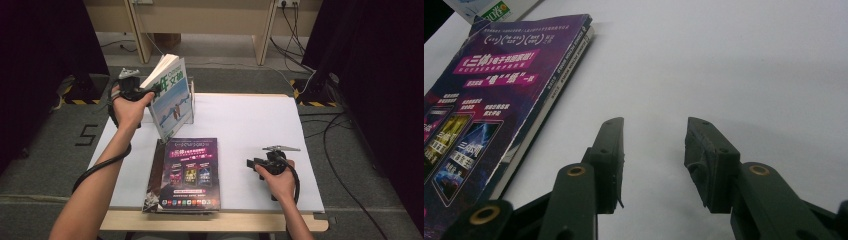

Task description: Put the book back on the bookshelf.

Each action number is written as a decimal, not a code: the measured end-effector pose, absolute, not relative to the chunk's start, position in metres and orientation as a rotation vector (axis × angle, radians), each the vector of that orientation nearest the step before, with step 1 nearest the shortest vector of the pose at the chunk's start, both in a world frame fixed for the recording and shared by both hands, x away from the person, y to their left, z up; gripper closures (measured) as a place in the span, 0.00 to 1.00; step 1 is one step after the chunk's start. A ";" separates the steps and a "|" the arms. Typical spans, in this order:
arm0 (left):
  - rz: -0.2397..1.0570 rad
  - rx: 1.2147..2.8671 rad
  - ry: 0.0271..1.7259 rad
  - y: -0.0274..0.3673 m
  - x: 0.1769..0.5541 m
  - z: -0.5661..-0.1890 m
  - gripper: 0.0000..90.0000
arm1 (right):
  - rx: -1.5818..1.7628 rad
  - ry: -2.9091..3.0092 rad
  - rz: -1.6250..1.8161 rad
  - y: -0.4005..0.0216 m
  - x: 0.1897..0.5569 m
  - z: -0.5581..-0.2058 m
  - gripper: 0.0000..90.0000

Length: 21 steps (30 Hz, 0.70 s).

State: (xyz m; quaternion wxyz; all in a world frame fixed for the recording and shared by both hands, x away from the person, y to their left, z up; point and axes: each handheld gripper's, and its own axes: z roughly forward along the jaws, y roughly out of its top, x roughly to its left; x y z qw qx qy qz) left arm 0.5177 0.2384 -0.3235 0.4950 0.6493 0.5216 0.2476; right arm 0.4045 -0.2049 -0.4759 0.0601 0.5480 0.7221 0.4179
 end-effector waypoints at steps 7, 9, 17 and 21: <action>0.591 1.576 1.273 0.237 0.518 -0.323 0.77 | 1.655 2.194 1.261 -0.206 0.405 -0.476 0.66; 0.596 1.595 1.263 0.236 0.518 -0.322 0.79 | 1.656 2.195 1.259 -0.206 0.405 -0.477 0.66; 0.597 1.606 1.213 0.238 0.517 -0.325 0.81 | 1.651 2.201 1.257 -0.205 0.405 -0.478 0.66; 0.600 1.598 1.198 0.239 0.516 -0.326 0.81 | 1.650 2.208 1.253 -0.205 0.405 -0.478 0.67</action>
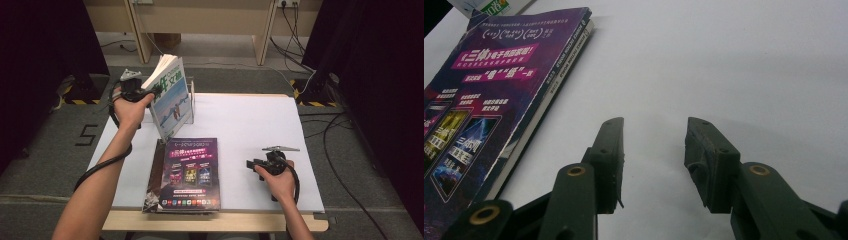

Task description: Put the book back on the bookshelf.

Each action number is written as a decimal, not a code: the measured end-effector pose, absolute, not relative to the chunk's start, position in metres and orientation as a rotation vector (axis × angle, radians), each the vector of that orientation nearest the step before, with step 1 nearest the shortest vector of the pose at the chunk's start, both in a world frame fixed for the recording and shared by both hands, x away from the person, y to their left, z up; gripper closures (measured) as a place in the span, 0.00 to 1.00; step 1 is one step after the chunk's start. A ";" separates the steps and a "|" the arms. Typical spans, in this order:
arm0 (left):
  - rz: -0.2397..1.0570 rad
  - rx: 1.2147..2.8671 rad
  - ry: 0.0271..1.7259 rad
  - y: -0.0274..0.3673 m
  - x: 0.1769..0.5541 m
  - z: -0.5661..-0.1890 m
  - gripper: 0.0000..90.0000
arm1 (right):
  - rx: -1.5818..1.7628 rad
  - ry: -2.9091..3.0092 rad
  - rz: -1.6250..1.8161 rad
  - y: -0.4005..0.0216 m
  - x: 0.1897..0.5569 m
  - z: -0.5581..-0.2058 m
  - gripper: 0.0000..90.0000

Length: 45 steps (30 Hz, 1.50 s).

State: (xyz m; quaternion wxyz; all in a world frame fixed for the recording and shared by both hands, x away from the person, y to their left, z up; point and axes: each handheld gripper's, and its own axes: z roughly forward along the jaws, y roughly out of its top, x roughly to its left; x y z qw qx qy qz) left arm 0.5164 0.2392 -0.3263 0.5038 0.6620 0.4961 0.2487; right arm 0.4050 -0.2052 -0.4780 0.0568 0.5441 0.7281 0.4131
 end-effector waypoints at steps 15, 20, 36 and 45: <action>0.597 1.636 1.177 0.231 0.527 -0.316 0.82 | 1.670 2.204 1.262 -0.207 0.405 -0.478 0.67; 0.617 1.643 1.187 0.223 0.537 -0.306 0.82 | 1.668 2.202 1.267 -0.209 0.406 -0.479 0.67; 0.638 1.574 1.192 0.196 0.556 -0.286 0.82 | 1.673 2.199 1.271 -0.208 0.406 -0.478 0.67; 0.662 1.569 1.208 0.183 0.568 -0.296 0.82 | 1.670 2.196 1.277 -0.210 0.406 -0.477 0.67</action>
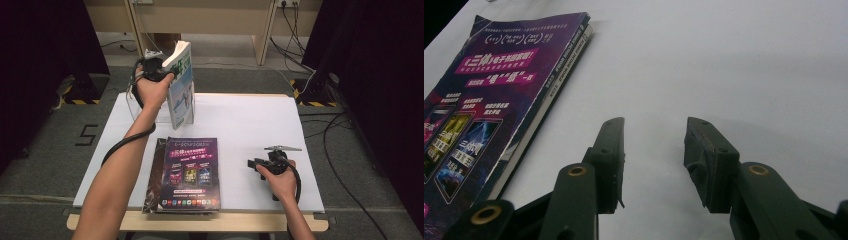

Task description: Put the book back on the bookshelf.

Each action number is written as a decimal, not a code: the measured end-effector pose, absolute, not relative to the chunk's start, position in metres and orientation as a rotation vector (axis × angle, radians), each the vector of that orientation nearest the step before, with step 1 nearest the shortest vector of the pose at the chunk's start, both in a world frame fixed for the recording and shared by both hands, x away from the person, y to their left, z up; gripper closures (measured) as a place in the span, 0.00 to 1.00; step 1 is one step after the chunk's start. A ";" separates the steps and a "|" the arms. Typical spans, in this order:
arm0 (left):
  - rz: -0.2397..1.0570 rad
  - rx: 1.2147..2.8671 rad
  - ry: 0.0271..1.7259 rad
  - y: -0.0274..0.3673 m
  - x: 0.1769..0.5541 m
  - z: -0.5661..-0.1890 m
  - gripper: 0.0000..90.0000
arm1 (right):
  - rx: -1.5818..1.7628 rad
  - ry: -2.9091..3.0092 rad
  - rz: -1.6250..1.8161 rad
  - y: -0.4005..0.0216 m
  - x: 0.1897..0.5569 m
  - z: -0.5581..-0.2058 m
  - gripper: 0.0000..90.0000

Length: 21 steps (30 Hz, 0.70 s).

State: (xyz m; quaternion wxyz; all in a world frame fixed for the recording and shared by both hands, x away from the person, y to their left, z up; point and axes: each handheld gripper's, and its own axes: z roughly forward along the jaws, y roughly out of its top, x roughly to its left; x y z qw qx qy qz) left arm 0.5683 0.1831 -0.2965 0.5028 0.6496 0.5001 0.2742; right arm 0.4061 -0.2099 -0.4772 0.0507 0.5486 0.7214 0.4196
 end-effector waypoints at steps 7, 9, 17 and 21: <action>0.687 1.565 1.216 0.179 0.577 -0.301 0.82 | 1.664 2.196 1.281 -0.211 0.407 -0.477 0.67; 0.689 1.560 1.215 0.179 0.579 -0.301 0.82 | 1.665 2.196 1.281 -0.211 0.407 -0.477 0.67; 0.715 1.560 1.201 0.177 0.576 -0.311 0.82 | 1.663 2.204 1.282 -0.209 0.407 -0.478 0.67; 0.739 1.558 1.205 0.183 0.571 -0.316 0.82 | 1.656 2.208 1.280 -0.209 0.407 -0.478 0.67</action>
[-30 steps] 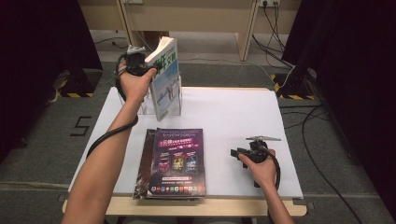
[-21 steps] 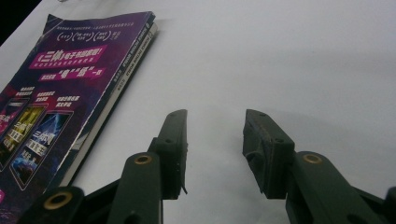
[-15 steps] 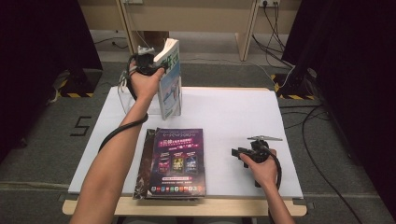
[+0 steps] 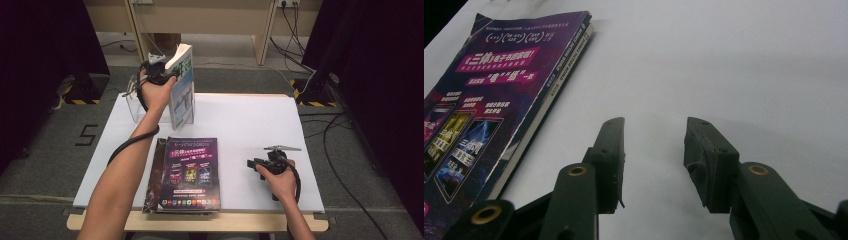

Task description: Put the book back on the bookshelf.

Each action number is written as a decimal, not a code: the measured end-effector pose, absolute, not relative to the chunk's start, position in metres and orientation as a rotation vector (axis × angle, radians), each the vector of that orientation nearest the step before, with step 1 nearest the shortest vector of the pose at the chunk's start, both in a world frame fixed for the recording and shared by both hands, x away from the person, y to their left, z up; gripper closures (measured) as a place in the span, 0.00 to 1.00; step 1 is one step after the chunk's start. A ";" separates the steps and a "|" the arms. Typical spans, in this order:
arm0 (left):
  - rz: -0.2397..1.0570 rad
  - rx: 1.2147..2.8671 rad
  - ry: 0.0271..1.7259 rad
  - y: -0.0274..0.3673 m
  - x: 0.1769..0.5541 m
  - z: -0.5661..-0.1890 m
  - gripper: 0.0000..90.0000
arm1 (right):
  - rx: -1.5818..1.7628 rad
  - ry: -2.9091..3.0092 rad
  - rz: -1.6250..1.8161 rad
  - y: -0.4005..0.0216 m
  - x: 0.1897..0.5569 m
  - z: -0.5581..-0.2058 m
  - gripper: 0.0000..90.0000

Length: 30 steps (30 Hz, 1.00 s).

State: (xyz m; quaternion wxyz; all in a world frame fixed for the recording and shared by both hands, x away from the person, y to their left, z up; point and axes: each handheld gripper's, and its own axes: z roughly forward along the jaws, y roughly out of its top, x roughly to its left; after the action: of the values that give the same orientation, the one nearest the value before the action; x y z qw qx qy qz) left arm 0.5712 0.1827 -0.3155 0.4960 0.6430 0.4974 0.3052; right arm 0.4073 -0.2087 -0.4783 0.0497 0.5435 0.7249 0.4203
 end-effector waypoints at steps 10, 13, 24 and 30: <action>0.739 1.562 1.222 0.204 0.556 -0.328 0.81 | 1.655 2.217 1.272 -0.205 0.406 -0.478 0.67; 0.732 1.571 1.215 0.204 0.556 -0.327 0.81 | 1.655 2.216 1.273 -0.204 0.406 -0.478 0.67; 0.663 1.564 1.232 0.200 0.559 -0.318 0.73 | 1.657 2.218 1.270 -0.205 0.406 -0.478 0.67; 0.636 1.528 1.263 0.200 0.561 -0.308 0.66 | 1.657 2.220 1.268 -0.206 0.406 -0.478 0.66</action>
State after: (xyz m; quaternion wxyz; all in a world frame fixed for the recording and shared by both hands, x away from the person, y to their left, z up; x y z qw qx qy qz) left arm 0.5607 0.1998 -0.3076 0.5053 0.6334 0.5234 0.2637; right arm 0.4062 -0.2057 -0.4783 0.0473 0.5432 0.7279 0.4158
